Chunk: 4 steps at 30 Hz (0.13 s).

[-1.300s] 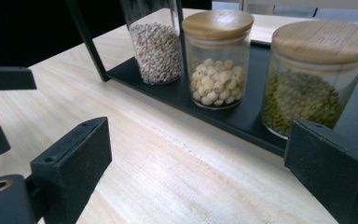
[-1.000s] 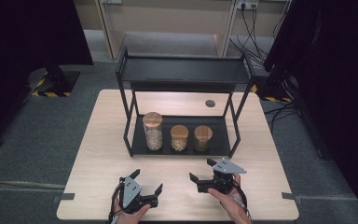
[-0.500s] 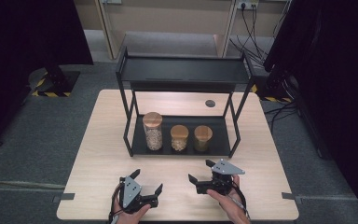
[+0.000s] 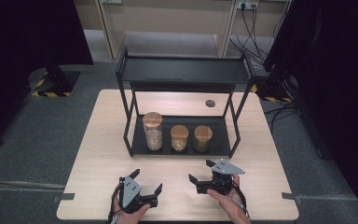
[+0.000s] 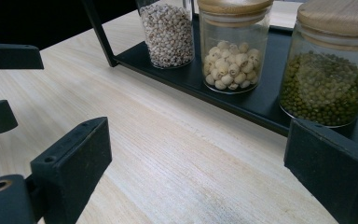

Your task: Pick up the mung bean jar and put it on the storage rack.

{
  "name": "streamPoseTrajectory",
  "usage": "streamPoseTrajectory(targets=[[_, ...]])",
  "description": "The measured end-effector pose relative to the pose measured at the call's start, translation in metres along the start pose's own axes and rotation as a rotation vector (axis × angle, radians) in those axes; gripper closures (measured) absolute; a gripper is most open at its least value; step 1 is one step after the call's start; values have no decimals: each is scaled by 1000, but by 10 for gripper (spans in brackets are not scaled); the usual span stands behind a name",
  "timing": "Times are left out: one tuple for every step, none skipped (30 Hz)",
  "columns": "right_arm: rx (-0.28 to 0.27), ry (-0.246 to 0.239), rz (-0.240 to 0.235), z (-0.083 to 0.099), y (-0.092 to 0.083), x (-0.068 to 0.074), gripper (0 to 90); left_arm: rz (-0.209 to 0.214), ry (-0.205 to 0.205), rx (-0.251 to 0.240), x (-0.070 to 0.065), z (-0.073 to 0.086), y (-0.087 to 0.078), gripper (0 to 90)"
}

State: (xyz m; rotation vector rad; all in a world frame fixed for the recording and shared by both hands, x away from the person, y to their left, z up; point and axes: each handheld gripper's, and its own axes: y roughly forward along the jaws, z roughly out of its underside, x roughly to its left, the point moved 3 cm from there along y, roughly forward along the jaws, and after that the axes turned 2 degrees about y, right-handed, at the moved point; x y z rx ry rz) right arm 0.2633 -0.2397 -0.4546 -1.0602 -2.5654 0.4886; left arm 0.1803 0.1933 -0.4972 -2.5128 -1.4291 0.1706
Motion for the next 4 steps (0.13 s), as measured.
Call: streamPoseTrajectory(targets=[[1,1,0,0,0,0,78,0,1,0,0,0,0,32],[1,1,0,0,0,0,78,0,0,0,0,0,0,32],[1,1,1,0,0,0,78,0,0,0,0,0,0,33],[1,2,0,0,0,0,78,0,0,0,0,0,0,33]])
